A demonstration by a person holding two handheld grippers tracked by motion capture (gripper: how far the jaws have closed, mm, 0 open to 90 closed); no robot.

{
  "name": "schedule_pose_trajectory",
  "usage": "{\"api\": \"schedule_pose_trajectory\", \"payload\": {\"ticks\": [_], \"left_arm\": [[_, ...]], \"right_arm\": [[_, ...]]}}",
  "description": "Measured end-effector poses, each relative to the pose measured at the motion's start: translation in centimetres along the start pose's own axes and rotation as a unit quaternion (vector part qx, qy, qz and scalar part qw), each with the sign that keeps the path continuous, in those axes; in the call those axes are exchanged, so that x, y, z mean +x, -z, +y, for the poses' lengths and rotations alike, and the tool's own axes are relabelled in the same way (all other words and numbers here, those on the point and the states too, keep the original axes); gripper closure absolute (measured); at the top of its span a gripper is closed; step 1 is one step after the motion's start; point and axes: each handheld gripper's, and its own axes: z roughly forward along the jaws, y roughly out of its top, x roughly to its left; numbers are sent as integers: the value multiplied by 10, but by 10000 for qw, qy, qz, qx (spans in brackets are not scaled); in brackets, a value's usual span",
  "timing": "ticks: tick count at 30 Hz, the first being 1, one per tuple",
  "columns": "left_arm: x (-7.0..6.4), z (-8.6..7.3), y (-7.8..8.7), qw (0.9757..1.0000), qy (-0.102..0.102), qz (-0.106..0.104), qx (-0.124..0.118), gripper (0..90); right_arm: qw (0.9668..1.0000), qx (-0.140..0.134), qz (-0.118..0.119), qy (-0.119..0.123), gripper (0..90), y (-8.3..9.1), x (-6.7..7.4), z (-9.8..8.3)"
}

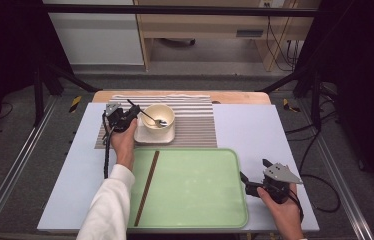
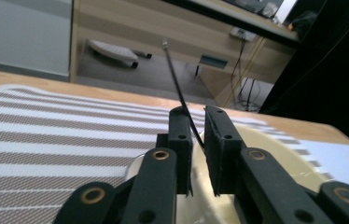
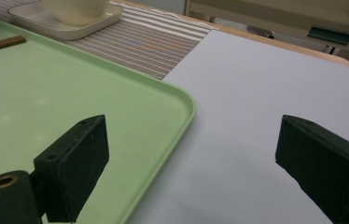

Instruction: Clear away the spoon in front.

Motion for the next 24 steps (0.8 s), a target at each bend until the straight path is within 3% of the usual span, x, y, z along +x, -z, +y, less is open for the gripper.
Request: {"api": "schedule_pose_trajectory", "payload": {"ticks": [5,11,17,24], "left_arm": [[-19,7,9,9995,-91,-251,-191,891],[-36,15,20,9984,-394,-280,-307,893],[-41,27,34,9973,-416,-264,-550,893],[-42,32,43,9967,-396,-296,-639,894]], "right_arm": [[10000,-5,18,9,97,0,1,1],[10000,-39,4,12,97,1,1,1],[10000,-62,-1,16,97,1,0,1],[10000,-61,-4,20,97,1,1,2]]}}
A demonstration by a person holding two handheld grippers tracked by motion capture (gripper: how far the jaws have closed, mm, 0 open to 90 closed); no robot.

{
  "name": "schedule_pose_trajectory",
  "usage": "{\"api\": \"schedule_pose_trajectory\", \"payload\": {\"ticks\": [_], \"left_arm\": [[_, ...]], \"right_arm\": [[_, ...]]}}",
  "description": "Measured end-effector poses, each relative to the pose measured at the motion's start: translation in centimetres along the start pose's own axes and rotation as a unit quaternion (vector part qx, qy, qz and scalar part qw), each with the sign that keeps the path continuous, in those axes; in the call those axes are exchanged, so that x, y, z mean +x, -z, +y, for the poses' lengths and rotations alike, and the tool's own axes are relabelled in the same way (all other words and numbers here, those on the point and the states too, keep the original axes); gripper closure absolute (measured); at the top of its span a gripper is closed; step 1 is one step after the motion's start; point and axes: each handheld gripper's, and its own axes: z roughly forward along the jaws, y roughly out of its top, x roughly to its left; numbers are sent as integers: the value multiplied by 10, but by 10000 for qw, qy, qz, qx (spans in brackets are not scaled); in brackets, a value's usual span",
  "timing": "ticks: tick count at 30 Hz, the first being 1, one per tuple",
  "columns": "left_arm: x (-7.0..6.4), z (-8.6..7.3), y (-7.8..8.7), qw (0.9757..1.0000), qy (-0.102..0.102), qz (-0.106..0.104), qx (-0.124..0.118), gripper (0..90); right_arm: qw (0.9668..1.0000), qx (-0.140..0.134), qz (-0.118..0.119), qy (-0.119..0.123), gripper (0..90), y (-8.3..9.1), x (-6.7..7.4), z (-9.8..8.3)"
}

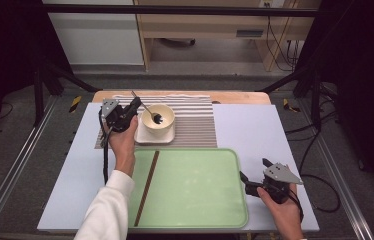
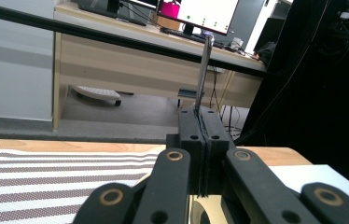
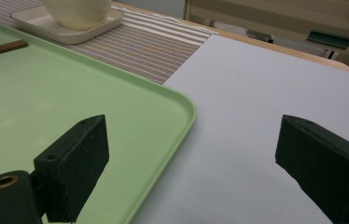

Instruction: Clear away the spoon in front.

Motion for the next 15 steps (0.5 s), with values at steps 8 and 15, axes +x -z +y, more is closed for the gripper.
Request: {"api": "schedule_pose_trajectory", "payload": {"ticks": [8,15], "left_arm": [[-12,15,18,9996,-128,-223,-100,894],[-25,35,39,9982,-335,-487,48,894]], "right_arm": [[10000,-13,-3,1,98,0,0,0],[10000,-19,8,50,98,-1,3,1]]}}
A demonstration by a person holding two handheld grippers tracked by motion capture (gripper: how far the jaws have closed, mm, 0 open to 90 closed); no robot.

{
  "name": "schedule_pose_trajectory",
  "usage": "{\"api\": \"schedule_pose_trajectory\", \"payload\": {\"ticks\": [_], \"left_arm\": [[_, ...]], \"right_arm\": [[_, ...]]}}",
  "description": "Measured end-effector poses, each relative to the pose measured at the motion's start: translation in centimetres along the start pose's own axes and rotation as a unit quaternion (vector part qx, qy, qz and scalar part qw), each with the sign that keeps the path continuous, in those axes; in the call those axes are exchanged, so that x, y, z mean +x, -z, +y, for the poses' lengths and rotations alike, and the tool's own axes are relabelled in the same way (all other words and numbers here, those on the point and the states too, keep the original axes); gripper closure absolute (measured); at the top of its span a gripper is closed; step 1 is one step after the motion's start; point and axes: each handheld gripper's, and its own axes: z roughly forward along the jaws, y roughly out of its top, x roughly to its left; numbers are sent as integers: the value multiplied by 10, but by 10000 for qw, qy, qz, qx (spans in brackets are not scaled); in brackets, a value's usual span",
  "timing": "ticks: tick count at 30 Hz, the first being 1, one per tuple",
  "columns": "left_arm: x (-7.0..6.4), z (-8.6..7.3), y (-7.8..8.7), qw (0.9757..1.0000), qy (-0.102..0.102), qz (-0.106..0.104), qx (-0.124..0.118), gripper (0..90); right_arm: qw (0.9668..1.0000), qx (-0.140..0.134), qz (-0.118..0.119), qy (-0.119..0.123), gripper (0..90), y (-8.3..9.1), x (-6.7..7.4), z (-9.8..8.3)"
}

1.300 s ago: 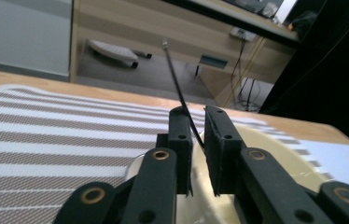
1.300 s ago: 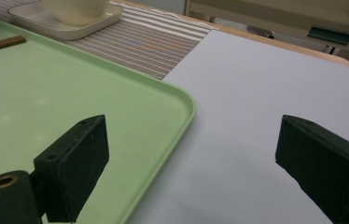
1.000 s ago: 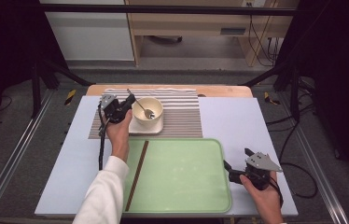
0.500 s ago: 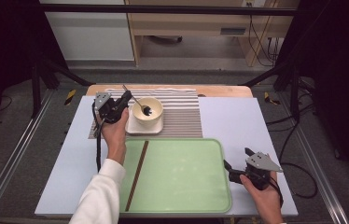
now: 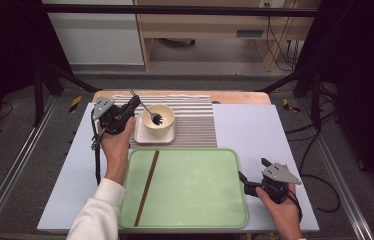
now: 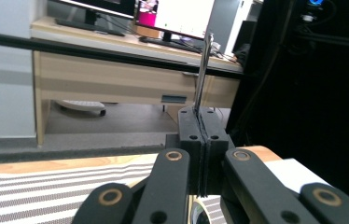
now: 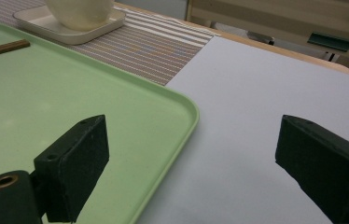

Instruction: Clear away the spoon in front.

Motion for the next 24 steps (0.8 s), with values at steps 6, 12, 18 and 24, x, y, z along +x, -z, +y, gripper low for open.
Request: {"api": "schedule_pose_trajectory", "payload": {"ticks": [6,12,18,24], "left_arm": [[-16,8,19,9985,-118,-295,455,894],[-34,4,36,9933,-299,-446,1021,894],[-44,-5,51,9882,-268,-602,1384,894],[-46,-16,63,9858,-165,-655,1540,894]], "right_arm": [[10000,-10,-19,8,98,0,0,0],[10000,-62,-55,22,98,1,-1,1],[10000,-34,-87,8,98,0,-2,1],[9999,-26,-107,-2,98,0,-2,0]]}}
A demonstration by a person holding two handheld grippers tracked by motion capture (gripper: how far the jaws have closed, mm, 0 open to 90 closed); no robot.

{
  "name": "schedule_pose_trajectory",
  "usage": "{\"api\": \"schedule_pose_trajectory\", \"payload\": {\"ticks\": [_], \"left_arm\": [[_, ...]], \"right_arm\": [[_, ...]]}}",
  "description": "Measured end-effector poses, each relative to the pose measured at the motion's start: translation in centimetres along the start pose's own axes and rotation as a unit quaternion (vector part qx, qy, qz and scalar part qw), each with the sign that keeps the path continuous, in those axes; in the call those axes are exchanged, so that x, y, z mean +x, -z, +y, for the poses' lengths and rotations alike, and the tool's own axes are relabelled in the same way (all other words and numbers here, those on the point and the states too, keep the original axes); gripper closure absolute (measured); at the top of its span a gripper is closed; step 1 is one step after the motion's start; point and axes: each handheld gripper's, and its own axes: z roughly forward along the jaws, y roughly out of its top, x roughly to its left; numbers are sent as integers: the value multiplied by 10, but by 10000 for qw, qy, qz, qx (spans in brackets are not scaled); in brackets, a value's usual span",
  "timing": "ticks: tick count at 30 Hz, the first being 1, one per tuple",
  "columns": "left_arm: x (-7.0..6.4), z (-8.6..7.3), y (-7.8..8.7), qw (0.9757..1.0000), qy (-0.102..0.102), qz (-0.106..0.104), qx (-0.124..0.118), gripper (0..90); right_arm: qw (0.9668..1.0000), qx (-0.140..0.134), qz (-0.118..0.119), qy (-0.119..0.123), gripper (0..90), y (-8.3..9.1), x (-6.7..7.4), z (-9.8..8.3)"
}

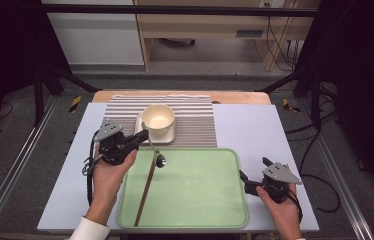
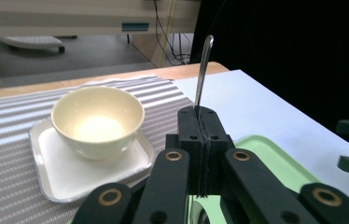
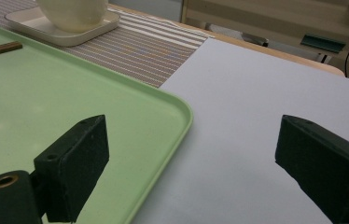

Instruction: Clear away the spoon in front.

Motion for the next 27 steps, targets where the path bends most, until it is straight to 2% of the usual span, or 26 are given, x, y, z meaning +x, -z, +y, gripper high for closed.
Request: {"api": "schedule_pose_trajectory", "payload": {"ticks": [3,12,19,27], "left_arm": [[-2,-6,2,10000,56,-57,49,895],[-8,-13,8,9995,-29,-217,235,895],[-14,-22,15,9989,-87,-243,382,894],[-14,-35,23,9978,-8,-322,581,894]], "right_arm": [[10000,9,-15,-27,99,0,0,0],[10000,-27,-30,49,101,0,2,2],[10000,-33,-38,31,103,1,1,2],[10000,-18,-46,26,102,0,1,1]]}}
